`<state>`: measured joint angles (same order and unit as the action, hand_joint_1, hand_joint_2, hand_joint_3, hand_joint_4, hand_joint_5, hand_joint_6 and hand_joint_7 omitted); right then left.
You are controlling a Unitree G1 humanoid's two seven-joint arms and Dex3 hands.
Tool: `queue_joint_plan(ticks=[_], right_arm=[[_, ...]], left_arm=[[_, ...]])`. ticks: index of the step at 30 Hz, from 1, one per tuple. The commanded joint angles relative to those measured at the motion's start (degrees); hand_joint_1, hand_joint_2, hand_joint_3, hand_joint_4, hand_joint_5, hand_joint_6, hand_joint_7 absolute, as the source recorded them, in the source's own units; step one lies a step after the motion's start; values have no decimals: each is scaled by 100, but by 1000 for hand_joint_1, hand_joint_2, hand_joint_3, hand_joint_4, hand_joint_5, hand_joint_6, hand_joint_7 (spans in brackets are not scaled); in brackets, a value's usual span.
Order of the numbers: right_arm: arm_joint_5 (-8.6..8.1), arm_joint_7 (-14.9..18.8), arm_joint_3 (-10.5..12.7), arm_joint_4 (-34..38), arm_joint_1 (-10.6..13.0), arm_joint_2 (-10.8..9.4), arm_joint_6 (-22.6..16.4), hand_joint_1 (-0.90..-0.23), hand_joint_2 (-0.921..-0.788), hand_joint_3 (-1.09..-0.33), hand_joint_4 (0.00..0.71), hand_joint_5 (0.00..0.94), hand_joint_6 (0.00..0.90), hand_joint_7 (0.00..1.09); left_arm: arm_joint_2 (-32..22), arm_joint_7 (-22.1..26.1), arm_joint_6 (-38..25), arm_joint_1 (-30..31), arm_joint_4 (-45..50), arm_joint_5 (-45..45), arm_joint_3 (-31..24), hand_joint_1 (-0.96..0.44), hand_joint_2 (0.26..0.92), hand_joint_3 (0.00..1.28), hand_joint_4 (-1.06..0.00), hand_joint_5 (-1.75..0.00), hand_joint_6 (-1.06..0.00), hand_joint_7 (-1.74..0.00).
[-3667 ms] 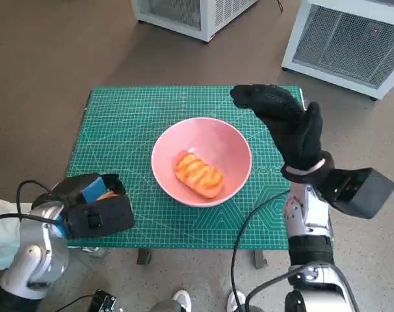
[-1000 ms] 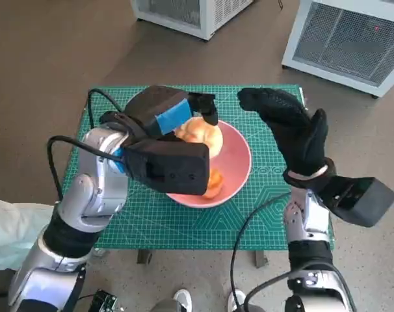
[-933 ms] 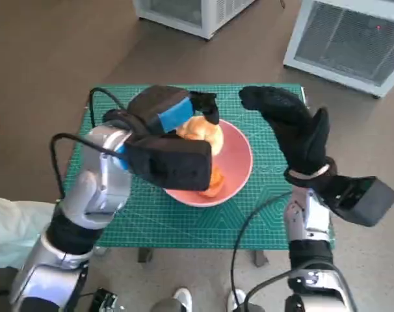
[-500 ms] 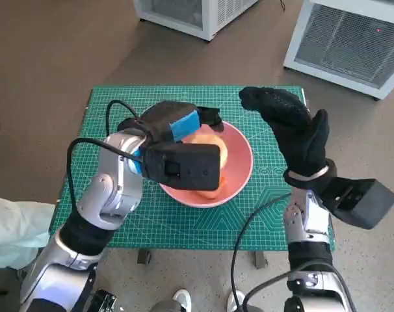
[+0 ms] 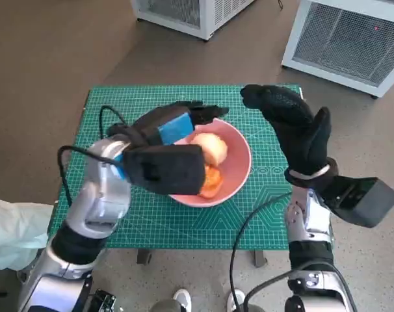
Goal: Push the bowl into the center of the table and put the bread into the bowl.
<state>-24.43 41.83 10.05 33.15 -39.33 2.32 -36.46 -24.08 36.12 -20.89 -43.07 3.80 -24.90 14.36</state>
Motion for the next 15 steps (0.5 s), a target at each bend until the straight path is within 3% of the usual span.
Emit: queue_joint_plan(ticks=[1,6,15], right_arm=[[65,-63,-28,-26,59,46,74,-709,-921,-717,195,5,-1,599],[90,-110,-55,-117,61,66,102,-711,-921,-719,192,3,-1,597],[162,-304,-115,-416,20,126,264,-710,-921,-724,179,0,-1,595]], left_arm=[[-81,-99,349,272,242,629,-603,-177,802,24,0,0,-174,0],[70,-378,761,604,330,1385,-1273,-217,818,27,-29,-12,-165,0],[929,-1068,2457,1274,21,3018,-2310,-362,891,53,-103,-35,-205,-27]])
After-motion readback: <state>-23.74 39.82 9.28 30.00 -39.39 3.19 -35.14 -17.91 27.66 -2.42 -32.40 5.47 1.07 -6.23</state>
